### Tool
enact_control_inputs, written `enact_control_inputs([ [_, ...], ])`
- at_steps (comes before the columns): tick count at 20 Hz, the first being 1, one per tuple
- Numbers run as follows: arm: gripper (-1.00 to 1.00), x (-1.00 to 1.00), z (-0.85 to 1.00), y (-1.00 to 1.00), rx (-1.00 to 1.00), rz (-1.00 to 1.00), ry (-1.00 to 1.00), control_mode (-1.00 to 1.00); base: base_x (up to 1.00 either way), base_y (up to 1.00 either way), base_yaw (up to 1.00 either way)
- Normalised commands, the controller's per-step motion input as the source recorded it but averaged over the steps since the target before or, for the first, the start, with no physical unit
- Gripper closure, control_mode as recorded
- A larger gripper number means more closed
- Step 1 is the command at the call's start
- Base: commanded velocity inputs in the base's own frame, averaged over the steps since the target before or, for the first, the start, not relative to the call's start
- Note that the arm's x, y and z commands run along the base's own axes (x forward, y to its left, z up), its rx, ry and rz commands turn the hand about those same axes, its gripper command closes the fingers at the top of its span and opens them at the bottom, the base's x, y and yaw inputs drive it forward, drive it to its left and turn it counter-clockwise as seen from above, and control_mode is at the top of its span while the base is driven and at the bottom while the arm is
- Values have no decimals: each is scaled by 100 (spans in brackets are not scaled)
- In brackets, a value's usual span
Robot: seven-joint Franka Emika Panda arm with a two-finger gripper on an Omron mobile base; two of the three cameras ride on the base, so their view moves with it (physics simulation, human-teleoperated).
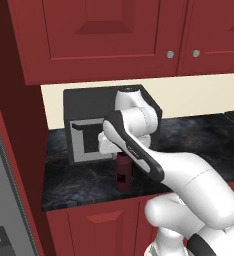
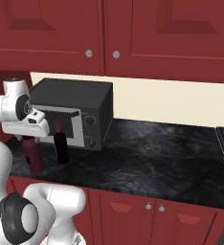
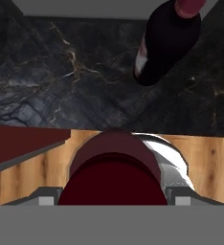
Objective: There is a wine glass and glass cup on the dining counter. Place the wine bottle next to the wine glass and the juice bottle next to the glass cup.
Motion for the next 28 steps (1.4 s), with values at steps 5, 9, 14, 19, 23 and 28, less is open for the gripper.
enact_control_inputs([
  [5, 100, -14, 7, -12, 1, 0, 0, -100, 0, 0, 0],
  [9, 100, -1, 0, -2, 0, 0, 0, -100, 0, 0, 0],
  [14, 100, 0, 0, 0, 0, 0, 0, -100, 0, 0, 0],
  [19, 100, 0, 0, 0, 0, 0, 0, -100, 0, 0, 0],
  [23, 100, 0, 0, 0, 0, 0, 0, 100, -1, 0, 0],
  [28, 100, 0, 0, 0, 0, 0, 0, 100, -29, 2, 0],
])
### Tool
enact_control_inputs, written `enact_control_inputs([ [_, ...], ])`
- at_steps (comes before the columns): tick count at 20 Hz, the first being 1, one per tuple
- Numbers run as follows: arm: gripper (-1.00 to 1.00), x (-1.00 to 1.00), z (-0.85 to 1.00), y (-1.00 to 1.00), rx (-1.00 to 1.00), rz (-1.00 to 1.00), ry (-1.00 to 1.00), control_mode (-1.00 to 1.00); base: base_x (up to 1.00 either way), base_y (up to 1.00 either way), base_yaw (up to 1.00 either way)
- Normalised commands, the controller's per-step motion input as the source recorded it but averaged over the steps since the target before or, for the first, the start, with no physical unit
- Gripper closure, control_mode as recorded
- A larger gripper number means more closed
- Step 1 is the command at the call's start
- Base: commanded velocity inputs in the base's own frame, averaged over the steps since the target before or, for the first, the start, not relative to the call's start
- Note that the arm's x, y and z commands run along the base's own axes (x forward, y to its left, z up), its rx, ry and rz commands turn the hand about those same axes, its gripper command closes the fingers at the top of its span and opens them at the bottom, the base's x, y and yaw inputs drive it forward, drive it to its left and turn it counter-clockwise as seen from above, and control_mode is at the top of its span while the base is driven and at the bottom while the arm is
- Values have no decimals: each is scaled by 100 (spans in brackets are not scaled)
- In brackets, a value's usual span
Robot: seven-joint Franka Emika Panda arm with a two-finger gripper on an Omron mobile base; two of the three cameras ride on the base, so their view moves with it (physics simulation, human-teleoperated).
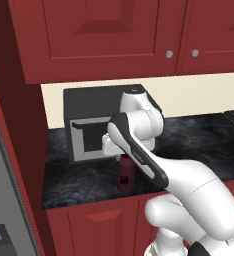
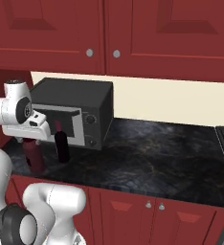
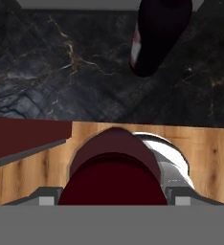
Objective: There is a wine glass and glass cup on the dining counter. Place the wine bottle next to the wine glass and the juice bottle next to the glass cup.
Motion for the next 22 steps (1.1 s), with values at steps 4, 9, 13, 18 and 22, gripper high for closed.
enact_control_inputs([
  [4, 100, 0, 0, 0, 0, 0, 0, 100, -54, 1, 0],
  [9, 100, 0, 0, 0, 0, 0, 0, 100, -64, 0, -5],
  [13, 100, 0, 0, 0, 0, 0, 0, 100, -34, 1, -67],
  [18, 100, 0, 0, 0, 0, 0, 0, 100, 0, 0, -96],
  [22, 100, 0, 0, 0, 0, 0, 0, 100, 0, 0, -98],
])
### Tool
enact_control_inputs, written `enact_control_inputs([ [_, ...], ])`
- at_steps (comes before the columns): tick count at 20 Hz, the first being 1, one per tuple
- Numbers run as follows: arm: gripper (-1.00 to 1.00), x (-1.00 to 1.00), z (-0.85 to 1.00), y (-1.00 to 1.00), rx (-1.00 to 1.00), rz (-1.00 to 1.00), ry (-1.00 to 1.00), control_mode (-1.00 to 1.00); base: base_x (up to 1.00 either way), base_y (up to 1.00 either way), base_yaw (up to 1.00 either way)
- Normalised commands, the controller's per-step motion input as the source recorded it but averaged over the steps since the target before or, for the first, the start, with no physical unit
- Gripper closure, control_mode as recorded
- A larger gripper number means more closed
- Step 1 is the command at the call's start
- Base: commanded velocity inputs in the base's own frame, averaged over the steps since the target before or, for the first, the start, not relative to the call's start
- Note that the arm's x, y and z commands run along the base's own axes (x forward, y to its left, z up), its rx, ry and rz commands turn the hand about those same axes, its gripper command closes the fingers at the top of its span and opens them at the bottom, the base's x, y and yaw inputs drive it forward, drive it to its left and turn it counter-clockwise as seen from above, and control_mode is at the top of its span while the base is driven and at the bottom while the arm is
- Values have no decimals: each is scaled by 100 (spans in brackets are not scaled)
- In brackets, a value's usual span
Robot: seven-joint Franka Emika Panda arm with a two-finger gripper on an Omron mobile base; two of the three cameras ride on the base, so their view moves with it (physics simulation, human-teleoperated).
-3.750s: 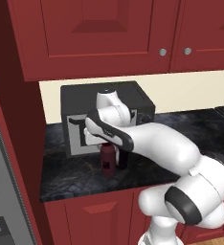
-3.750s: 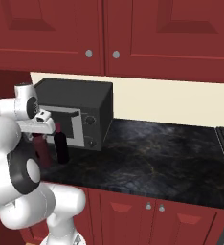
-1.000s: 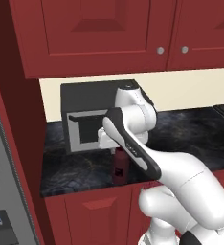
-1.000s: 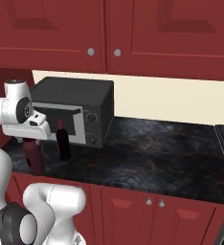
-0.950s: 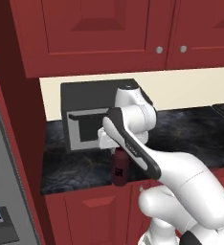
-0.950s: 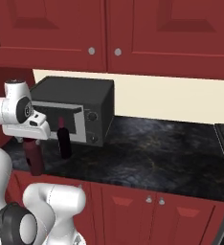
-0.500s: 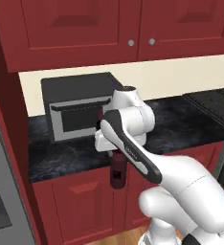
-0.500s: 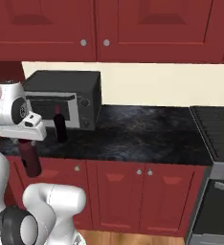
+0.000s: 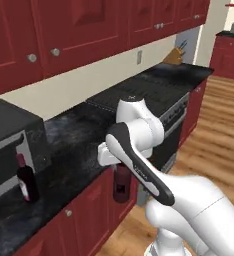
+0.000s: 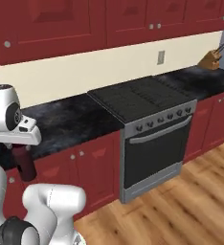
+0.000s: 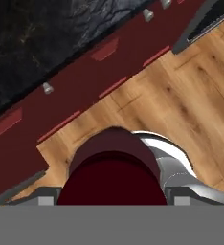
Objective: There is a wine glass and glass cup on the dining counter. Place the wine bottle next to the wine glass and the juice bottle next to the glass cup.
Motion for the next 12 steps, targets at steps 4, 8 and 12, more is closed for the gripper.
enact_control_inputs([
  [4, 100, 0, 0, 0, 0, 0, 0, 100, 0, 0, -98],
  [8, 100, 0, 0, 0, 0, 0, 0, 100, 0, 0, -99],
  [12, 100, 0, 0, 0, 0, 0, 0, 100, 0, 0, -100],
])
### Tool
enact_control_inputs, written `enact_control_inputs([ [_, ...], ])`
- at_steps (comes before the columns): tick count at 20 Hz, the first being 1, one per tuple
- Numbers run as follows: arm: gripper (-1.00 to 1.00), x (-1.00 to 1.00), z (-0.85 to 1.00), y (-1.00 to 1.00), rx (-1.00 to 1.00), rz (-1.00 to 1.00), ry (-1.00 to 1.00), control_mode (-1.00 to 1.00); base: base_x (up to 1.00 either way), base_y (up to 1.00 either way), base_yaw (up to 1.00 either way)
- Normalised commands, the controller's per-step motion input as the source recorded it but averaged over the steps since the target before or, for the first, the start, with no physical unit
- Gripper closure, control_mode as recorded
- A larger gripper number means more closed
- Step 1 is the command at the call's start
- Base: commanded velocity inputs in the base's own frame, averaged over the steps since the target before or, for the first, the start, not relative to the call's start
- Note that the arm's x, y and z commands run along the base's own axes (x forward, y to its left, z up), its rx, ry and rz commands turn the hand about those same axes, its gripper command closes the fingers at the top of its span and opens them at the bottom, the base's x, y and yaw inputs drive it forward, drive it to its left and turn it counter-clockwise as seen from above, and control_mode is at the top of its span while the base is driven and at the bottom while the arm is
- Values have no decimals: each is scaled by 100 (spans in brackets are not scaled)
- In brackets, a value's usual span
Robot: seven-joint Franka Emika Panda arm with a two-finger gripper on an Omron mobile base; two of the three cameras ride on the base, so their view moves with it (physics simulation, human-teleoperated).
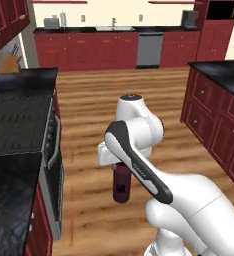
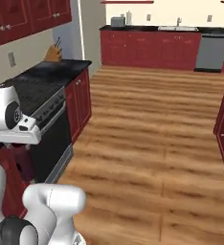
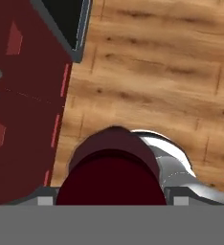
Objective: There is a wine glass and glass cup on the dining counter. Place the wine bottle next to the wine glass and the juice bottle next to the glass cup.
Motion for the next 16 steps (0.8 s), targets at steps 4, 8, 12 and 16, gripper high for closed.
enact_control_inputs([
  [4, 100, 0, 0, 0, 0, 0, 0, 100, 0, 0, -100],
  [8, 100, 0, 0, 0, 0, 0, 0, 100, 0, 0, -100],
  [12, 100, 0, 0, 0, 0, 0, 0, 100, 0, 0, -100],
  [16, 100, 0, 0, 0, 0, 0, 0, 100, 0, 1, -100],
])
